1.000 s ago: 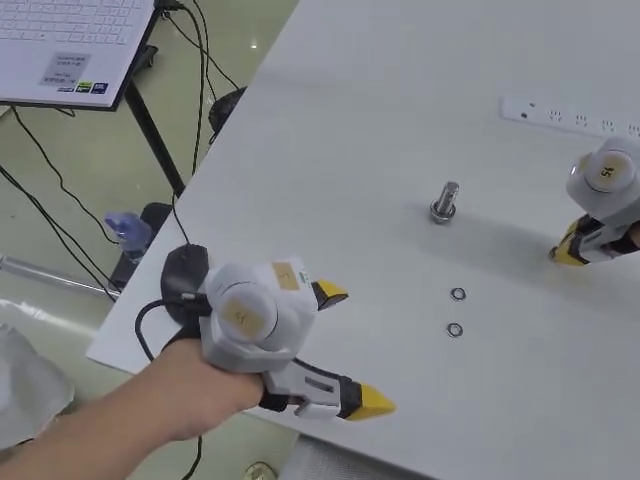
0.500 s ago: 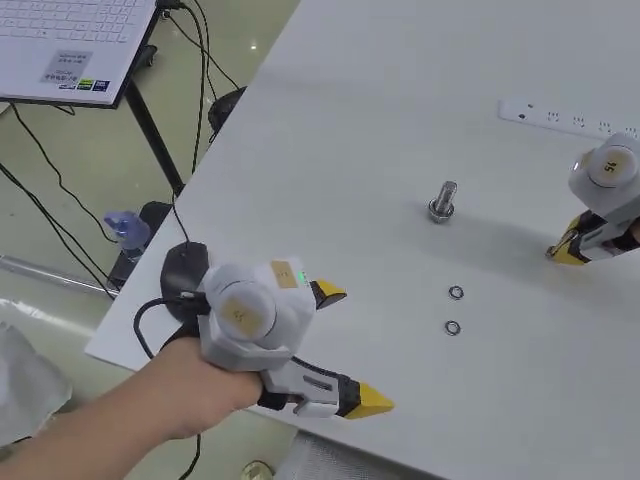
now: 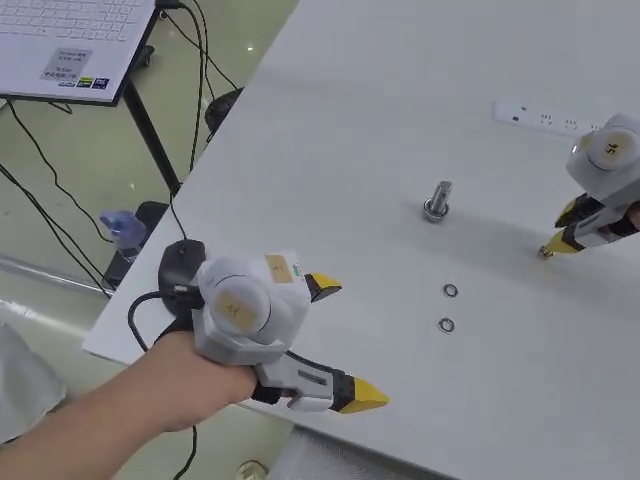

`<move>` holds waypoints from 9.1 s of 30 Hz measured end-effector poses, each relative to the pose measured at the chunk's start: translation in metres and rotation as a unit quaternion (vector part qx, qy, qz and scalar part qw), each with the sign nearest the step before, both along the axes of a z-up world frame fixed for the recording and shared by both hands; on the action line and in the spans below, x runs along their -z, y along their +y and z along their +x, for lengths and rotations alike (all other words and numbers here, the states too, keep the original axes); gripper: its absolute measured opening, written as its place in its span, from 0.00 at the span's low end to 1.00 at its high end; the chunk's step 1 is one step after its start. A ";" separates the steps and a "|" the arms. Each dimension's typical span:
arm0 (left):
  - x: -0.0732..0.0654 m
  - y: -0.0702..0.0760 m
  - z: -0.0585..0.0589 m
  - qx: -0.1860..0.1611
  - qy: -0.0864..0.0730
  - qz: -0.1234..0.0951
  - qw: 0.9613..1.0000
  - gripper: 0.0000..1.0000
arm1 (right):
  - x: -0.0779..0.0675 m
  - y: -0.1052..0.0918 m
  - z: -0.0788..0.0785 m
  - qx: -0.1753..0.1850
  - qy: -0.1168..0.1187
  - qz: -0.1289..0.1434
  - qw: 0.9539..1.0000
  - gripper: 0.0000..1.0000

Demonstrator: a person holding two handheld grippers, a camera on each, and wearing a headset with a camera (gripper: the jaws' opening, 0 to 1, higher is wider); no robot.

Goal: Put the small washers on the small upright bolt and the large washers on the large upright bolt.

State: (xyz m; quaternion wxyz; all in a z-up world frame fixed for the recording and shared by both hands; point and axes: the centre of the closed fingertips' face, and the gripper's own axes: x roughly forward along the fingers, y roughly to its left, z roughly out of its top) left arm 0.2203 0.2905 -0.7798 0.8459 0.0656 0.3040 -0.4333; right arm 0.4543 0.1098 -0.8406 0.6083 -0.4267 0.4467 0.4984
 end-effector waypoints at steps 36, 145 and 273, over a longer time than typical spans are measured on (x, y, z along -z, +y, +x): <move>-0.008 0.004 -0.004 0.001 -0.014 0.016 1.000 0.79 | -0.017 0.082 -0.079 -0.089 0.011 0.035 0.995 0.28; -0.003 -0.013 0.000 0.003 -0.013 0.021 1.000 0.74 | -0.010 -0.014 -0.080 0.021 0.016 0.014 1.000 0.12; 0.011 0.001 -0.001 -0.005 0.002 0.027 1.000 0.71 | 0.003 -0.008 -0.003 -0.008 -0.006 -0.009 1.000 0.22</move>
